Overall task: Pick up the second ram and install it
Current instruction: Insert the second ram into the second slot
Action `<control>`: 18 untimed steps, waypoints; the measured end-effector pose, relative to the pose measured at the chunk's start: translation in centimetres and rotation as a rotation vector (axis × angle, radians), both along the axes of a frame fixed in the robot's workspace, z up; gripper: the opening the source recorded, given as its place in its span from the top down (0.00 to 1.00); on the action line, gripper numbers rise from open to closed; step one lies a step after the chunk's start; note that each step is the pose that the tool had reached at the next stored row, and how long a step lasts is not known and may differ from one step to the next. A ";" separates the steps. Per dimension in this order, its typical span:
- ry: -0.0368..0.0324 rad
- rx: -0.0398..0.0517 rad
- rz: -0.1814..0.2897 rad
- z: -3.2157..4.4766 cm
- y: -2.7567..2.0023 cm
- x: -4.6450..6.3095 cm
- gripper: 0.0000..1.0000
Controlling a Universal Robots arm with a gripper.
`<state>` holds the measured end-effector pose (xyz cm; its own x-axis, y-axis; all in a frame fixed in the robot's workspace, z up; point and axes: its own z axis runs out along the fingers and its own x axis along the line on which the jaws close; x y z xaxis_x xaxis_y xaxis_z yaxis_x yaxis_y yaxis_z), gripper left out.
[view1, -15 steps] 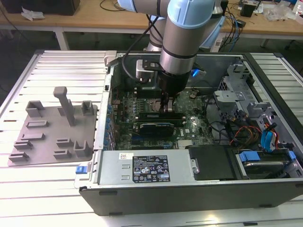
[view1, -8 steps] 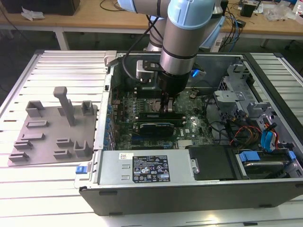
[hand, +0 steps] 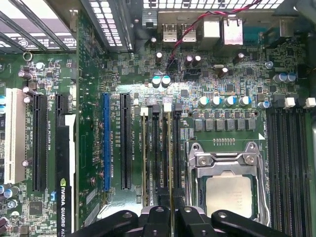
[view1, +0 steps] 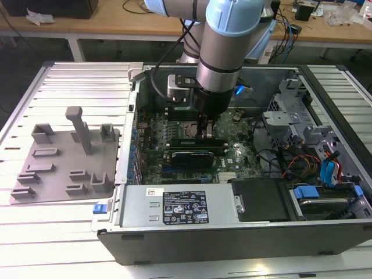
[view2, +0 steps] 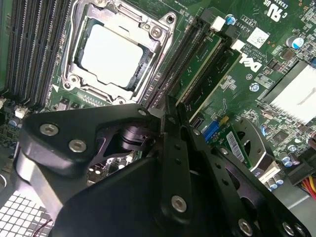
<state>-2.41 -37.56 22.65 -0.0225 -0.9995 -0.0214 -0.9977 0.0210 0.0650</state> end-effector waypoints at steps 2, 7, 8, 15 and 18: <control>0.0000 0.0007 0.000 -0.08 0.02 0.0 0.89; 0.0003 0.0032 0.000 -0.60 0.21 0.0 0.89; 0.0002 0.0031 0.000 -0.64 0.22 0.0 0.89; -0.0003 0.0025 0.000 0.07 0.23 0.0 0.82; -0.0010 -0.0016 0.000 1.89 0.28 0.0 0.82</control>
<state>-2.42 -37.28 24.54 -0.0225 -0.9995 -0.0199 -0.9977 0.0212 0.0640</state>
